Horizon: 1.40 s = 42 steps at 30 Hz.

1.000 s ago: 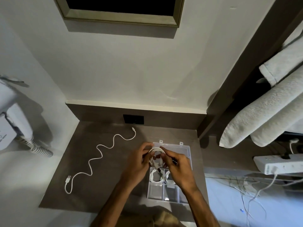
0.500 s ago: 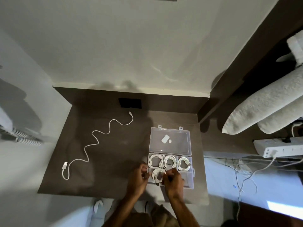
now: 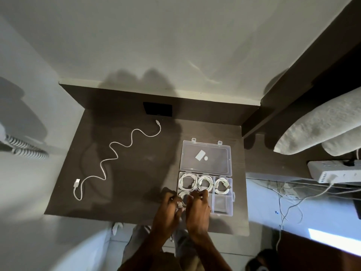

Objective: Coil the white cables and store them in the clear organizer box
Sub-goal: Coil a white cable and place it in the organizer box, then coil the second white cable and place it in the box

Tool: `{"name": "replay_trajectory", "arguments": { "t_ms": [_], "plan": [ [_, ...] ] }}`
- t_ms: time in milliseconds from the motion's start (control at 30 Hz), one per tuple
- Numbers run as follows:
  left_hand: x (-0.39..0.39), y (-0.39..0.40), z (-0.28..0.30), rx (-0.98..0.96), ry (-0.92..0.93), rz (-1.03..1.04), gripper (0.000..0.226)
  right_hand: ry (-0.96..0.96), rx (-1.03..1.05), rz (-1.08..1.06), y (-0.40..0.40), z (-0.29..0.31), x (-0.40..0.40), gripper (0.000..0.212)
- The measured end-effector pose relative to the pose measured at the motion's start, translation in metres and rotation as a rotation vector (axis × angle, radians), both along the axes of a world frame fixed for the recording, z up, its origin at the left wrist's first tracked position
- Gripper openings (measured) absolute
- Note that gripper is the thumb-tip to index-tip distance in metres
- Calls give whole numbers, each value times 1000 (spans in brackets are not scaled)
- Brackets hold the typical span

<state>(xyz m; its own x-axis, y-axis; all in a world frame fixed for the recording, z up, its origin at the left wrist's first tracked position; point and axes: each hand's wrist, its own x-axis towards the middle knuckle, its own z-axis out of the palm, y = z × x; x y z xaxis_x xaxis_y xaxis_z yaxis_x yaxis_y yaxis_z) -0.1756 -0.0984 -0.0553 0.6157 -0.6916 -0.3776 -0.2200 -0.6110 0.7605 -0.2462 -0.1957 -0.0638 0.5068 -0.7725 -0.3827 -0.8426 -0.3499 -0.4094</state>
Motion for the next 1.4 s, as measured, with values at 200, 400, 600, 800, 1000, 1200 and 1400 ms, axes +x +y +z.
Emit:
{"name": "replay_trajectory", "arguments": {
  "t_ms": [200, 400, 600, 800, 1000, 1200, 1400],
  "plan": [
    [-4, -6, -11, 27, 54, 81, 26, 162, -141, 202, -5, -7, -9, 35],
    [-9, -16, -21, 129, 58, 273, 8, 105, -77, 171, -2, -17, -17, 55],
    [-7, -19, -31, 197, 0, 305, 15, 67, -93, 273, -5, -17, -21, 32],
    [-1, -6, -18, 148, -220, 69, 13, -73, -56, 236, 1, 2, -29, 26],
    [6, 8, -9, 80, -287, 92, 18, -170, 23, 153, -16, 22, -2, 19],
    [74, 51, 15, 160, -405, 337, 16, -323, 177, 248, -16, 29, 88, 12],
    [148, 147, 21, 246, -553, 605, 41, -405, 208, 422, 32, 36, 197, 17]
  ]
}}
